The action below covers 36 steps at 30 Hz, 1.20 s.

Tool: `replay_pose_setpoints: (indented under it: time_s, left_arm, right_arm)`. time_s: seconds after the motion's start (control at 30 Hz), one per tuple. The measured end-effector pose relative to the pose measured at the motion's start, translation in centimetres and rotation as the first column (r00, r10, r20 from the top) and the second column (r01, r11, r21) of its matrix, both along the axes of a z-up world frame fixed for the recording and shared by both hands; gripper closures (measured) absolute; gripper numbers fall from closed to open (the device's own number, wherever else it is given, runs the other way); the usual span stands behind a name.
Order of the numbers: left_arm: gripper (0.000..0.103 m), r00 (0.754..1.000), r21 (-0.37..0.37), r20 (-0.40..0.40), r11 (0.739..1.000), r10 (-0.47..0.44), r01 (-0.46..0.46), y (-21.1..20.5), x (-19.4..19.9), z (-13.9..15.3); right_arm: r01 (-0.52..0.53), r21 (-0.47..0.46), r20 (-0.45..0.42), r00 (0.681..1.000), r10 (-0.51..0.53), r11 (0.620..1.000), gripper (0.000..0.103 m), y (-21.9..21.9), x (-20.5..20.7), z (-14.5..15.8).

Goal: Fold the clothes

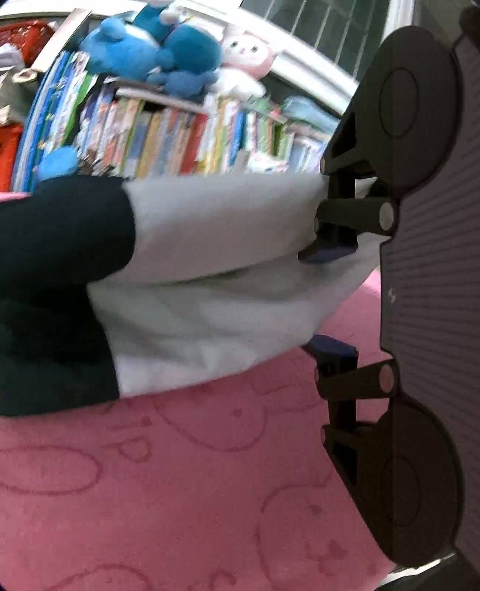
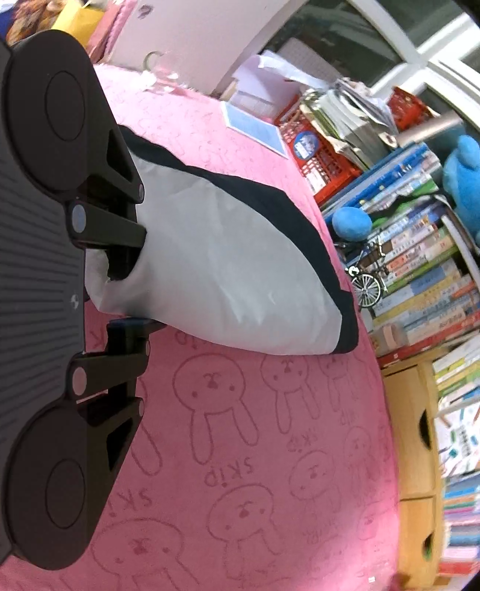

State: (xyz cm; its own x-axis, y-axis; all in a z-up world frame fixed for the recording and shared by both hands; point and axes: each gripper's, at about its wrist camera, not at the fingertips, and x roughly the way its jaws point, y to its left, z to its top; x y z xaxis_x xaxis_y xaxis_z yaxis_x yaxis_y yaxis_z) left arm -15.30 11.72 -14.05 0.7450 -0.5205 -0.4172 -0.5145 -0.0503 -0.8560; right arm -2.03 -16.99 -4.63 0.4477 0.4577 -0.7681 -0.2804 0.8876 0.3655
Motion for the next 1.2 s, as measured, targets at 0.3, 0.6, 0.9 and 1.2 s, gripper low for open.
replay_pose_setpoints:
  time_s: [0.3,0.6,0.9,1.2]
  left_arm:
    - [0.1,0.98,0.193,-0.019,0.962,0.2,-0.192,7.6,-2.8,2.0]
    - [0.099,0.962,0.376,-0.053,0.898,0.268,-0.229,10.8,-6.2,1.9]
    - [0.026,0.998,0.173,0.059,0.985,0.012,-0.022,4.6,-3.7,0.7]
    - [0.098,0.993,0.308,0.08,0.945,0.092,-0.112,4.1,-0.8,1.6]
  right_arm:
    - [-0.103,-0.17,0.089,0.989,0.119,0.98,0.084,1.0,-1.5,-0.3]
    - [-0.115,-0.214,0.071,0.989,0.133,0.97,0.084,0.9,-1.8,-1.9]
    - [-0.158,-0.254,0.08,0.98,0.183,0.954,0.082,0.8,-2.7,-3.3]
    - [-0.208,-0.311,0.101,0.963,0.25,0.927,0.077,1.0,-3.7,-4.3]
